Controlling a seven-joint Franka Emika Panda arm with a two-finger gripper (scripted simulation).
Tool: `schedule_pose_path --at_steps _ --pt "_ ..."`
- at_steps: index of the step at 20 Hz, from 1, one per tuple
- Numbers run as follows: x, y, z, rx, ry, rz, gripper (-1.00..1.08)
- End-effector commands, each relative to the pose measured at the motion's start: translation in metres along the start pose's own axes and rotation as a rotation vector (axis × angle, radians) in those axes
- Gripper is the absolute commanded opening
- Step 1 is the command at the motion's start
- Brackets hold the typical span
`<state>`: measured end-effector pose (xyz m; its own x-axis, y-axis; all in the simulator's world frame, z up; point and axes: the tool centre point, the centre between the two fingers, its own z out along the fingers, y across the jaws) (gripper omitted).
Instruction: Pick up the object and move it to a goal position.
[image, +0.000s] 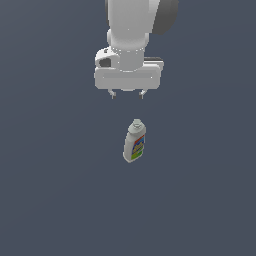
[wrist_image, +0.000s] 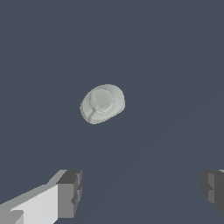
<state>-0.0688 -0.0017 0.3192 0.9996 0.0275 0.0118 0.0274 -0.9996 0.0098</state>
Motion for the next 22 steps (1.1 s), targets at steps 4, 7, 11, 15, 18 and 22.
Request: schedule_pose_path --at_steps 4,7,11,15,18,22 --pt "0.0009 0.0005 -0.0001 0.005 0.003 0.000 1.00" --pt "0.0034 0.0020 -0.0005 0.018 0.013 0.001 1.00" --pt "0.0057 0.0033 -0.0007 0.029 0.021 0.004 1.00" --pt "0.0053 0.0032 -0.0007 0.027 0.020 0.002 1.00" --pt "0.0056 0.0031 -0.0006 0.027 0.020 0.006 1.00" --pt "0.0070 0.0025 0.0000 0.027 0.019 0.029 1.00"
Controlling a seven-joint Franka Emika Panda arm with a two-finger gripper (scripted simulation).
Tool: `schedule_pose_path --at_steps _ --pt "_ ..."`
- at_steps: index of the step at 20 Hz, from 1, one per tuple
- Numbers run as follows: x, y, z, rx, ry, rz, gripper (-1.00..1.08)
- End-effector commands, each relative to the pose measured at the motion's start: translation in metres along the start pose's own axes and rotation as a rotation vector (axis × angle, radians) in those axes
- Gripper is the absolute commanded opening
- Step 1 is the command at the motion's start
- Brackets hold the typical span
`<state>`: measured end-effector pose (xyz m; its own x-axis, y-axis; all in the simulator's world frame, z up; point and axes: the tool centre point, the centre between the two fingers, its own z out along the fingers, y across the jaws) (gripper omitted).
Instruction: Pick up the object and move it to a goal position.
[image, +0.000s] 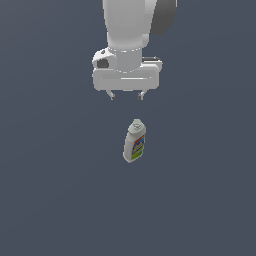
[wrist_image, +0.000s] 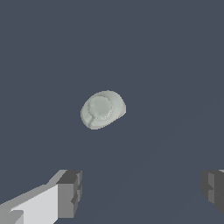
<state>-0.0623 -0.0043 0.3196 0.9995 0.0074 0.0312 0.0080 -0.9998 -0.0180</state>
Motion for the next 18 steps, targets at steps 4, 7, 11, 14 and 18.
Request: schedule_pose_path --at_steps 4,7,11,14,18 --pt "0.003 -0.001 0.002 -0.001 -0.002 0.046 1.00" --pt "0.005 -0.002 0.003 -0.001 -0.003 0.084 1.00" --pt "0.009 -0.004 0.005 -0.002 -0.004 0.149 1.00" --pt "0.012 -0.006 0.007 -0.004 -0.006 0.210 1.00" --pt "0.018 -0.009 0.010 -0.006 -0.008 0.304 1.00"
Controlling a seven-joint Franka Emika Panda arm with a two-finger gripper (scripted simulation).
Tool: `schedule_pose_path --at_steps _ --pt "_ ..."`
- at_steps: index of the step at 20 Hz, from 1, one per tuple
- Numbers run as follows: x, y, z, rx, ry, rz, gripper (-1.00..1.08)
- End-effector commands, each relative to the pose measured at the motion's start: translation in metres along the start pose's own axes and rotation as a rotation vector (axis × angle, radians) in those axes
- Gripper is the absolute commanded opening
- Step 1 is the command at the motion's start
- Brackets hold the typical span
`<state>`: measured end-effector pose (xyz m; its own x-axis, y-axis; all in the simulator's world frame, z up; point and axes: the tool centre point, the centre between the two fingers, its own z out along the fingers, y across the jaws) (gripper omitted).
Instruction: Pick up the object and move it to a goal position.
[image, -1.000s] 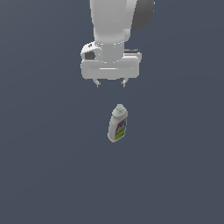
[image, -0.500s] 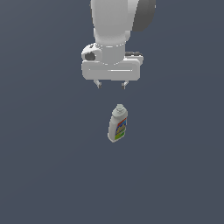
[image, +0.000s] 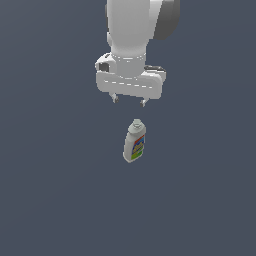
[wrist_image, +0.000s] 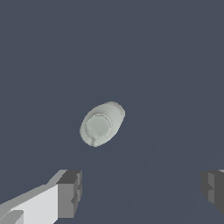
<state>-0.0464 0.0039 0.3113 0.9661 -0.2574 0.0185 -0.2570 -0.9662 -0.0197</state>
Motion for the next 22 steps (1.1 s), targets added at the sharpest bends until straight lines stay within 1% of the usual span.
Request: schedule_pose_path --at_steps 1,22 --pt "0.003 -0.003 0.002 -0.001 -0.001 0.060 1.00" --pt "0.025 -0.026 0.022 -0.017 -0.009 0.562 1.00"
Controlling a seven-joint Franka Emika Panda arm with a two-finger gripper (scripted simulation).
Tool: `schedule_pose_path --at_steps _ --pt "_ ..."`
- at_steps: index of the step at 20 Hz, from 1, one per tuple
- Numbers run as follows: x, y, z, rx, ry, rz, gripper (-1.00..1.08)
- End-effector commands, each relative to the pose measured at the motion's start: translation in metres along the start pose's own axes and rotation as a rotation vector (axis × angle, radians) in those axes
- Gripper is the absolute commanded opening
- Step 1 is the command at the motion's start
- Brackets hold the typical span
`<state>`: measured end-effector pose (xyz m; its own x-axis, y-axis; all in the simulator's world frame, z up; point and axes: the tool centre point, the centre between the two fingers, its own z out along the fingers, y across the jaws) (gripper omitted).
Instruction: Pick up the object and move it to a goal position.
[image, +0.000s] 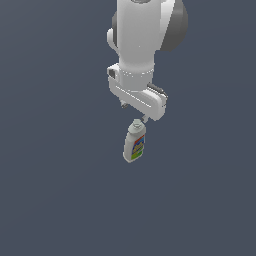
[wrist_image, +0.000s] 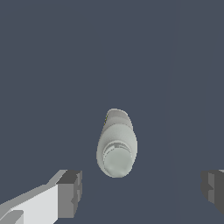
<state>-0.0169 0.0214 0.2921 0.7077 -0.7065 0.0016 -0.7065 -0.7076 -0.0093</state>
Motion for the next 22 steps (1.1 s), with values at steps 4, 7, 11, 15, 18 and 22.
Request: schedule_pose_path --at_steps 4,7,11,15,18,22 --pt "0.002 -0.008 0.005 -0.004 0.000 0.125 1.00" --pt "0.002 -0.011 0.007 -0.006 -0.001 0.178 1.00" --pt "0.003 -0.014 0.010 -0.008 0.000 0.231 1.00" --pt "0.003 -0.017 0.011 -0.009 0.000 0.265 1.00" --pt "0.003 -0.017 0.012 -0.009 0.000 0.278 1.00" --pt "0.003 -0.017 0.012 -0.010 0.000 0.276 1.00"
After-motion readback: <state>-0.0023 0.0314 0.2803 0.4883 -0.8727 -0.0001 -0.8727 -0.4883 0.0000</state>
